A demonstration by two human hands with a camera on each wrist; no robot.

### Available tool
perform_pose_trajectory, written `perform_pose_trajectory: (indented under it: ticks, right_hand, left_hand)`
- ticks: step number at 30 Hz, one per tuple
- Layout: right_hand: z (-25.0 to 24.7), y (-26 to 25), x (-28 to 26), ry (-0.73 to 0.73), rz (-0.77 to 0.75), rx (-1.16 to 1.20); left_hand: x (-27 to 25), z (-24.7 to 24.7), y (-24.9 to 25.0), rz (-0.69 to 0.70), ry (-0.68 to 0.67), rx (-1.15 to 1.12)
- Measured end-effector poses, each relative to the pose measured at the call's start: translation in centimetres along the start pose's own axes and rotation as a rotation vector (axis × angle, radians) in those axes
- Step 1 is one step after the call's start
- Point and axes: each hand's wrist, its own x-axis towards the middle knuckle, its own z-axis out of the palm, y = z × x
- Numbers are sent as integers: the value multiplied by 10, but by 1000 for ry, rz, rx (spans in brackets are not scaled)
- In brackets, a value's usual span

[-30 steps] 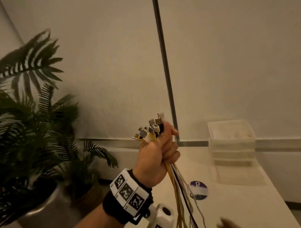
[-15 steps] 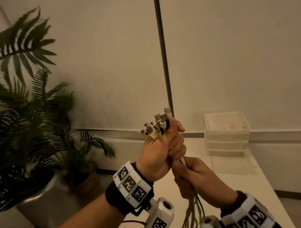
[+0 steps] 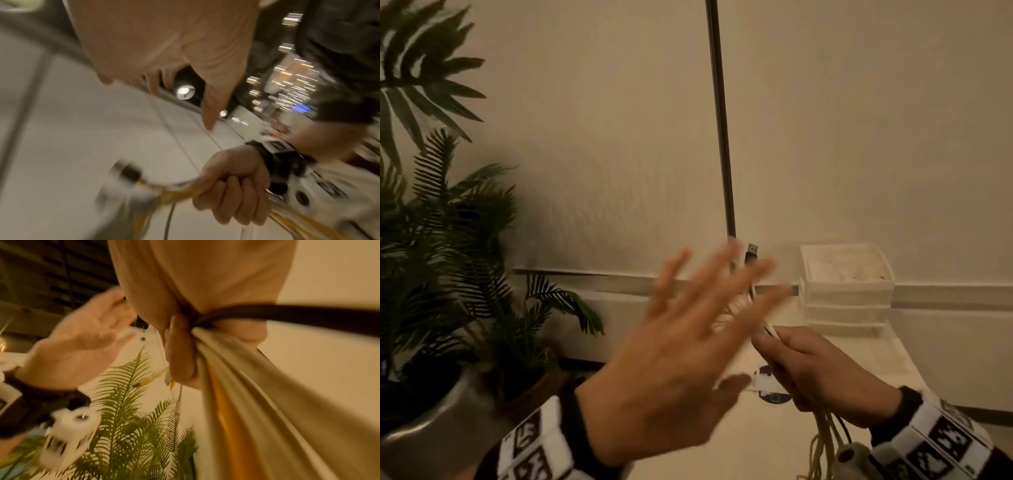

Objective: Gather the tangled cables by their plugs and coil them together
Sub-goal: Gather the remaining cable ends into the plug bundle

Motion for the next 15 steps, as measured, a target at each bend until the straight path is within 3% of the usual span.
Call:
perform_pose_trajectory:
  ticks: [2, 5, 8, 10, 12, 15]
  right_hand:
    - [3, -1, 3, -10, -3, -116]
    - [8, -16, 5, -36, -7, -168]
    - [2, -24, 5, -11, -103, -262]
    - [-4, -25, 2, -1, -122, -290]
    - [-10, -23, -2, -14, -85, -235]
    - [-14, -13, -6, -25, 5, -74]
  left_hand:
    - [13, 12, 3, 125, -315, 190]
    - [38, 38, -13, 51, -600, 183]
    - [50, 45, -41, -34, -579, 42]
    - [50, 49, -52, -62, -594, -177]
    - [49, 51, -55, -83, -599, -398]
    - [51, 49, -67, -121, -528, -529]
